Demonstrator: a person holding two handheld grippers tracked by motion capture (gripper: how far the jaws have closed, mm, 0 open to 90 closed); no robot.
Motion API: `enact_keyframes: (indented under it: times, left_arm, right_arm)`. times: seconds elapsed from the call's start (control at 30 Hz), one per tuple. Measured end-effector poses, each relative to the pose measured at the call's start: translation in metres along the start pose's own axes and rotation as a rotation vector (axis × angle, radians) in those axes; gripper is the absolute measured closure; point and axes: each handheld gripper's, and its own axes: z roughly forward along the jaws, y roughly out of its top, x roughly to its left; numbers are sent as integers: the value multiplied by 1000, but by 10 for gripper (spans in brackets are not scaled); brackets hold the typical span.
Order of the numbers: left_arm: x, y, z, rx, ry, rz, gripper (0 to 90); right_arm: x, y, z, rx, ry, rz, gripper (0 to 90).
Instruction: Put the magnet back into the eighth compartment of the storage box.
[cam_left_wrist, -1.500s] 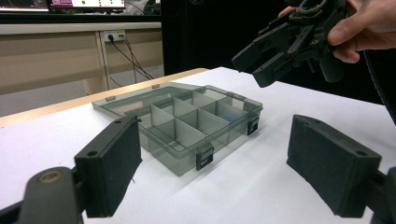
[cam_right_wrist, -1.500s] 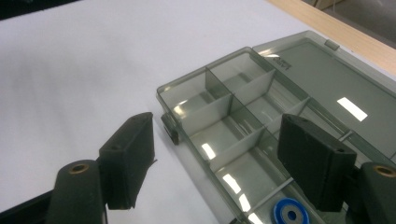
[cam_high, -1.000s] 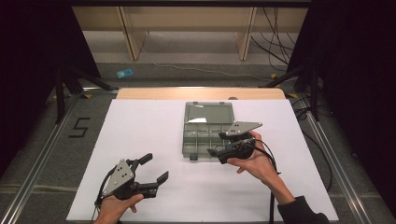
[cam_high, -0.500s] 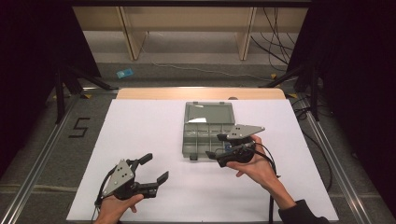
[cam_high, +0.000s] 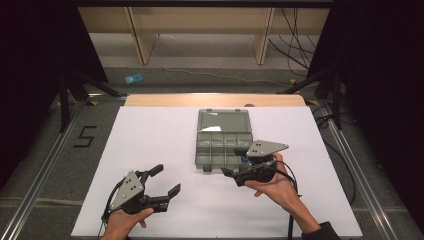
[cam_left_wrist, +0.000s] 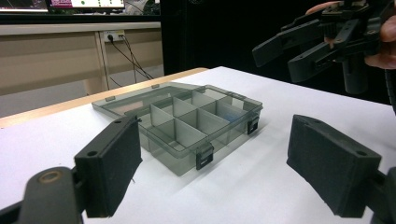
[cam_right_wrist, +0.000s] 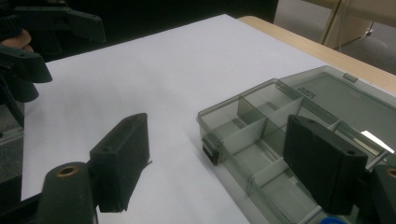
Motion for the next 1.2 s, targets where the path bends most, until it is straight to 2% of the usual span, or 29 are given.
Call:
enact_keyframes:
  times: [0.13, 0.3, 0.33, 0.5, 0.57, 0.6, 0.63, 0.7, 0.73, 0.77, 0.8, 0.83, 0.87, 0.93, 0.97, 1.03, 1.07, 1.1, 1.13, 1.17, 1.2]
  left_arm:
    - [0, 0, 0, -1, -1, 0, 172]
    - [0, 0, 0, 0, -1, 1, 172]
    - [0, 0, 0, 0, -1, 0, 172]
    - [-1, 0, 0, -2, -1, -6, 172]
    - [-1, 0, 0, -1, -1, -6, 172]
    - [-1, 0, 0, -1, 0, -6, 172]
    - [-1, 0, 0, -1, 0, -7, 172]
    - [0, 0, 0, 0, -1, 0, 172]
    - [0, 0, 0, 0, -1, 1, 172]
    - [0, 0, 0, 0, -1, 2, 172]
    - [0, 0, 0, 0, -1, 1, 171]
    - [0, 0, 0, 0, -2, 0, 171]
    - [0, 0, 0, -1, -1, 0, 171]
    - [0, 0, 0, 1, -1, 1, 172]
    - [0, 0, 0, 0, -1, 0, 172]
    - [0, 0, 0, 0, -2, 0, 171]
    - [0, 0, 0, 0, -2, 0, 171]
    - [-1, 0, 0, 0, -2, -4, 172]
    - [0, 0, 0, 0, -2, 0, 171]
    - [0, 0, 0, 0, -2, 1, 171]
    - [0, 0, 0, 0, -2, 1, 172]
  right_arm:
    - [2, -4, -2, -24, 0, 8, 232]
    - [5, -8, -6, -24, 11, 21, 232]
    - [5, -9, -7, -36, 0, 11, 233]
    - [7, -13, -11, -61, 8, 24, 219]
    - [7, -14, -13, -55, 14, 42, 212]
    - [7, -15, -13, -75, 11, 25, 211]
    - [8, -17, -14, -63, 14, 45, 211]
    - [9, -19, -14, -78, 32, 59, 209]
    - [8, -20, -14, -87, 23, 46, 204]
    - [9, -21, -14, -80, 35, 59, 200]
    - [10, -21, -15, -73, 32, 60, 197]
    - [9, -22, -16, -83, 20, 39, 193]
    - [10, -23, -17, -72, 27, 57, 192]
    - [10, -25, -18, -86, 16, 40, 190]
    - [11, -25, -19, -72, 22, 51, 189]
    - [11, -26, -21, -89, 13, 42, 189]
    - [12, -27, -21, -96, 14, 58, 186]
    - [12, -27, -23, -88, 12, 56, 184]
    - [11, -28, -23, -102, 8, 44, 183]
    - [13, -29, -23, -107, 13, 61, 182]
    - [13, -30, -25, -93, 16, 61, 180]
